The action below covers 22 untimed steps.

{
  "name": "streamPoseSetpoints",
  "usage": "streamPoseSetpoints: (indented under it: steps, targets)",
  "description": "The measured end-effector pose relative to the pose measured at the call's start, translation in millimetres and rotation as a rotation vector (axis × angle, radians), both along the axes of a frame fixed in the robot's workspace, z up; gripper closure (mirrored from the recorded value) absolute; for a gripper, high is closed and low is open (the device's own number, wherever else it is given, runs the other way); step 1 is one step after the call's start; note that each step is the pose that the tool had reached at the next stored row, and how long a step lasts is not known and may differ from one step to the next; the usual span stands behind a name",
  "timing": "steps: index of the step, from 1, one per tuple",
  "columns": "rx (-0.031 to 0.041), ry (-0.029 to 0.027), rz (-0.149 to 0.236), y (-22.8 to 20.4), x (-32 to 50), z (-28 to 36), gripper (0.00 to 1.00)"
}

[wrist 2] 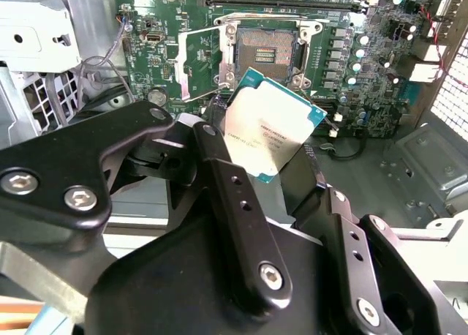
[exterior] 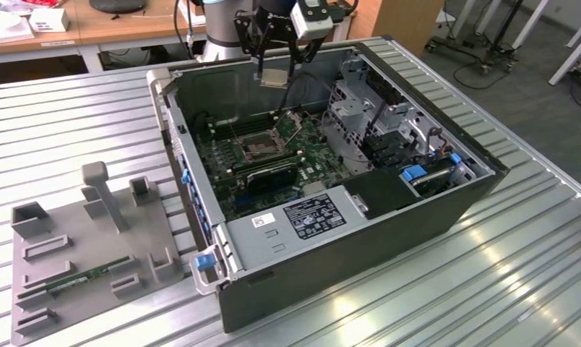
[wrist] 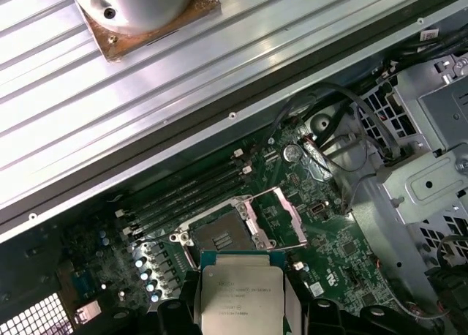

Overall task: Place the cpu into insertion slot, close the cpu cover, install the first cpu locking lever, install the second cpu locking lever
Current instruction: 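Place the cpu into insertion slot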

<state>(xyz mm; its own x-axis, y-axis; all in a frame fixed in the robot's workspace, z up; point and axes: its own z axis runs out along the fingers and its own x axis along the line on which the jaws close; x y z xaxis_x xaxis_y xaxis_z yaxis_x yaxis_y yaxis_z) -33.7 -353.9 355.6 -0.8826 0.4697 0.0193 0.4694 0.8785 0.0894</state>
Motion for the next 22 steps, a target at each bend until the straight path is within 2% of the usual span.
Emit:
streamPoseSetpoints:
  steps: [6, 22]
  targets:
    - [0.0, 0.0, -0.004, 0.0, 0.0, 0.0, 0.46]
    - [0.0, 0.0001, -0.066, 0.0, 0.0, -0.1, 0.46]
